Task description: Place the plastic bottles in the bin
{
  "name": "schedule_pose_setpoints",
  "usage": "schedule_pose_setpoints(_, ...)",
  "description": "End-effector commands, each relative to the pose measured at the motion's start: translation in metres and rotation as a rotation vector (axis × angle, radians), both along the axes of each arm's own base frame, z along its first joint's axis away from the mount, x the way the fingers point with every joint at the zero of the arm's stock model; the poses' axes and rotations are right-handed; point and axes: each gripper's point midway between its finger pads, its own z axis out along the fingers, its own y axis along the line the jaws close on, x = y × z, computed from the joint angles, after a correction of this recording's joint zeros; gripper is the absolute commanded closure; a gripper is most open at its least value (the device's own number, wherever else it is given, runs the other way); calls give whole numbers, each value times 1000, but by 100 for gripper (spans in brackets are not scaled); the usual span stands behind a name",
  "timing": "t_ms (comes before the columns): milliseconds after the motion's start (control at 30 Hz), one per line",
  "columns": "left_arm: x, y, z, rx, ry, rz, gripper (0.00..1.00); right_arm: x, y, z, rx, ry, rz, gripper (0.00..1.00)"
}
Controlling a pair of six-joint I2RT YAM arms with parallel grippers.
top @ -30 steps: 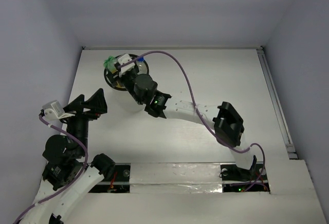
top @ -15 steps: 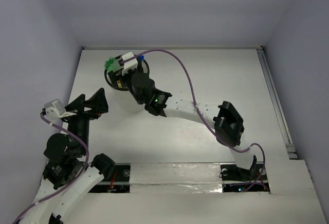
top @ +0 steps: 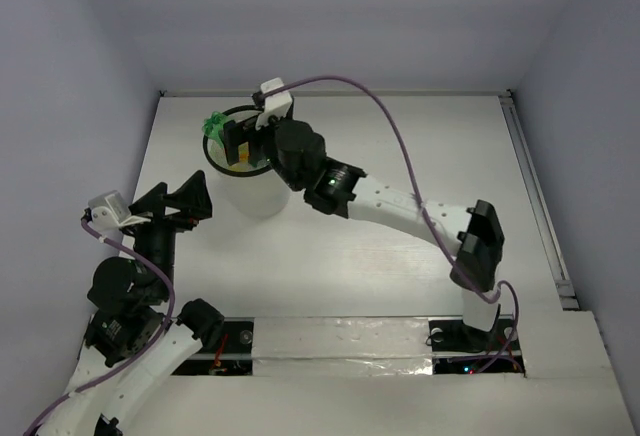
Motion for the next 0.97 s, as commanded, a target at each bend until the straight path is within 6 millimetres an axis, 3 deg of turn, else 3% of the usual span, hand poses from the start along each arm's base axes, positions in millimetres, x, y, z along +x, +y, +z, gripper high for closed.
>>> schedule_pose_setpoints(0,4,-1,6,3,-9,12,1,-14,-41,81,161,-59,-32,0)
schedule_pose_setpoints(67,6,-2,5,9,-1,11,1,-15,-60,94,183,-70,-52,0)
schedule_pose_setpoints(133,6,-3,4,14,3,6,1,-18,-69,86,172,-62,-63,0)
schedule_pose_setpoints(200,8,-6,3,21,12,-1,1,-29,-91,104,236,-74,-71,1)
schedule_pose_setpoints(233,8,-6,3,23,16,-3,1,-31,-97,85,214,-52,-74,3)
schedule_pose_setpoints(267,8,-7,5,21,16,-6,1,-44,-119,105,279,-62,-72,12)
schedule_pose_setpoints(300,8,-7,4,22,21,-8,1,-50,-133,110,317,-67,-79,20)
schedule_pose_setpoints(333,8,-7,5,15,22,-9,1,-54,-141,83,288,-40,-82,33)
schedule_pose_setpoints(367,6,-7,7,8,18,-11,1,-61,-154,83,321,-33,-86,71)
schedule_pose_setpoints(400,5,-7,8,5,17,-18,1,-77,-188,107,409,-63,-92,85)
schedule_pose_setpoints(433,4,-8,9,2,13,-26,1,-84,-203,103,427,-61,-99,92)
schedule_pose_setpoints(467,2,-8,10,-4,8,-33,1,-88,-213,72,399,-29,-114,96)
schedule_pose_setpoints(500,2,-7,8,-5,13,-34,1,-100,-251,86,471,-46,-154,95)
schedule_pose_setpoints(533,0,-7,9,-10,13,-37,1,-105,-268,79,490,-38,-177,92)
schedule_pose_setpoints(567,-1,-6,9,-24,12,-40,1,-109,-287,72,517,-25,-214,76)
schedule_pose_setpoints(600,-2,-7,7,-26,21,-43,1,-107,-307,40,487,8,-299,65)
schedule_pose_setpoints(633,-3,-6,6,-30,23,-44,1,-121,-344,49,572,-9,-331,53)
schedule_pose_setpoints(667,-5,-6,5,-47,23,-49,1,-124,-362,41,605,5,-374,28)
schedule_pose_setpoints(700,-5,-5,2,-50,37,-47,1,-124,-379,17,583,31,-454,19)
schedule_pose_setpoints(767,-6,-4,-3,-66,51,-44,1,-136,-410,15,666,31,-478,13)
schedule_pose_setpoints(800,-5,-4,-8,-78,66,-40,1,-137,-413,3,654,35,-489,13)
schedule_pose_setpoints(933,0,-9,-21,-91,119,-40,1,-140,-419,-2,667,28,-488,14)
